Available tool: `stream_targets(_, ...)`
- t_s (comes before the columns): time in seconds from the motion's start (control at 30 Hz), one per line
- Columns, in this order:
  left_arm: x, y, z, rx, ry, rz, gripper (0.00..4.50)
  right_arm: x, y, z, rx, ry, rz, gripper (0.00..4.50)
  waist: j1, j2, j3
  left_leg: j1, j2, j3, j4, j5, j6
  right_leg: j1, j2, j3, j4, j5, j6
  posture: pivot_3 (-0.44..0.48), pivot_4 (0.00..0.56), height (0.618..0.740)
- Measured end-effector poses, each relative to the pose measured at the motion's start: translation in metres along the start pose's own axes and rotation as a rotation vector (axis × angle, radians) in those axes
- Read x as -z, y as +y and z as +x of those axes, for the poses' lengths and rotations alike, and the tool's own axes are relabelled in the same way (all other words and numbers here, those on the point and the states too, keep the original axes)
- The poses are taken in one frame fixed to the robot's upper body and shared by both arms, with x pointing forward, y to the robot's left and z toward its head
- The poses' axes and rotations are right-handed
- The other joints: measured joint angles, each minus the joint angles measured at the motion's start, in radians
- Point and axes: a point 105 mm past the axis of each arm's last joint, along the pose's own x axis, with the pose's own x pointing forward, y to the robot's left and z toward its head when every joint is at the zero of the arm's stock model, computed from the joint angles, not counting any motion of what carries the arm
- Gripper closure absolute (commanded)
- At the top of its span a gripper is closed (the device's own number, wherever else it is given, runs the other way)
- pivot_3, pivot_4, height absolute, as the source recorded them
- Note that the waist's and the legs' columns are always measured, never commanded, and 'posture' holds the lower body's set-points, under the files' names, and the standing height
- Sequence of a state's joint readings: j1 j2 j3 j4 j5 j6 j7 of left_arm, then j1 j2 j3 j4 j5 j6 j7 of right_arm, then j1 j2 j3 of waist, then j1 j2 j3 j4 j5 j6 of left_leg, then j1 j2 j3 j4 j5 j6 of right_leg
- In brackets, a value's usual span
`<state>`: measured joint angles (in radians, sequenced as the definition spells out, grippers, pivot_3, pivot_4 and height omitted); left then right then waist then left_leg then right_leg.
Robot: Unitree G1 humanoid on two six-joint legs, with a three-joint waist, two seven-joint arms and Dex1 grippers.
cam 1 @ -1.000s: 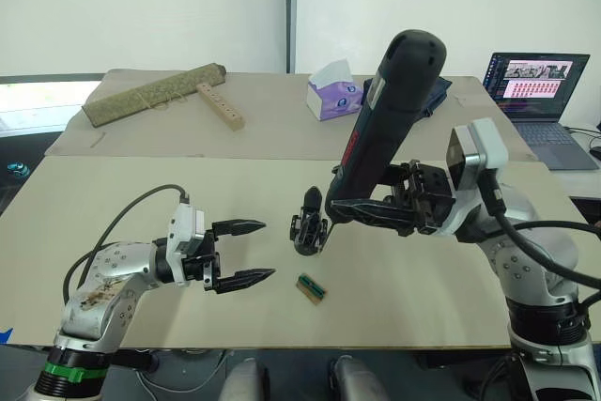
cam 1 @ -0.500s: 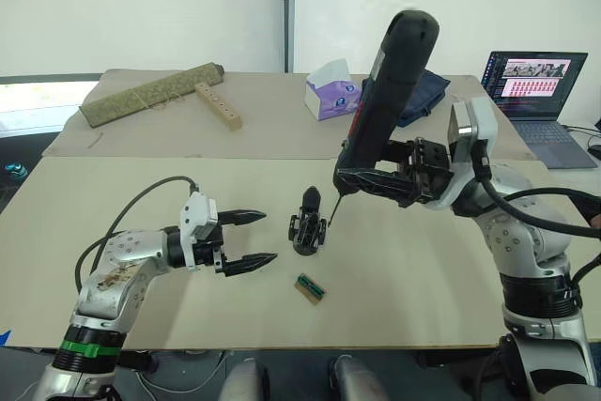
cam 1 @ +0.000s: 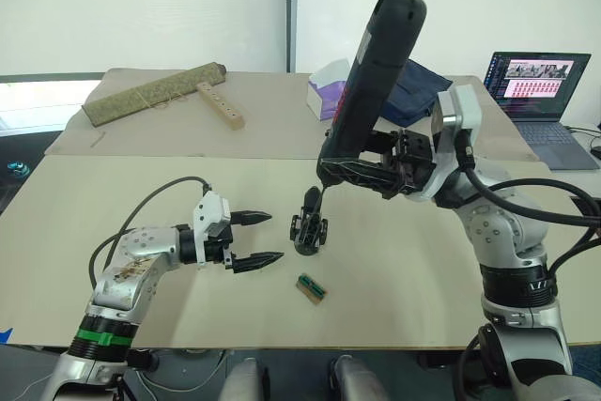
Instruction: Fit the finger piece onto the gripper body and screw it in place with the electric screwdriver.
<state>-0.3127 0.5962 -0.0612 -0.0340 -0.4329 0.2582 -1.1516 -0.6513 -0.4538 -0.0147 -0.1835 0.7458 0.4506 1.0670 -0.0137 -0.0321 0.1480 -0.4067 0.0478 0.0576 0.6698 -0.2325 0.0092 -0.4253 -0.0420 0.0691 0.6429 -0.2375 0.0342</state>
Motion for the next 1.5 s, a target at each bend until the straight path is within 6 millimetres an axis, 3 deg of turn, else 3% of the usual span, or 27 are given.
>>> stream_targets(0.77,0.013,-0.001,0.017,0.027,0.022,0.027,0.00,0.022,-0.004,0.000,-0.023,0.000,0.003,2.57,0.000,0.000,0.000,0.000,0.000,0.000,0.000,0.000,0.000,0.000,0.000,0.000,0.001,0.000,0.000,0.000,0.150,0.740)
stream_targets(1.5,0.021,-0.002,0.024,0.020,0.032,0.008,0.00,0.024,-0.004,0.004,-0.023,-0.011,0.021,2.57,0.000,0.000,0.000,0.000,0.000,0.000,0.000,0.000,0.000,0.000,0.000,0.000,0.001,0.000,0.000,0.000,0.150,0.740)
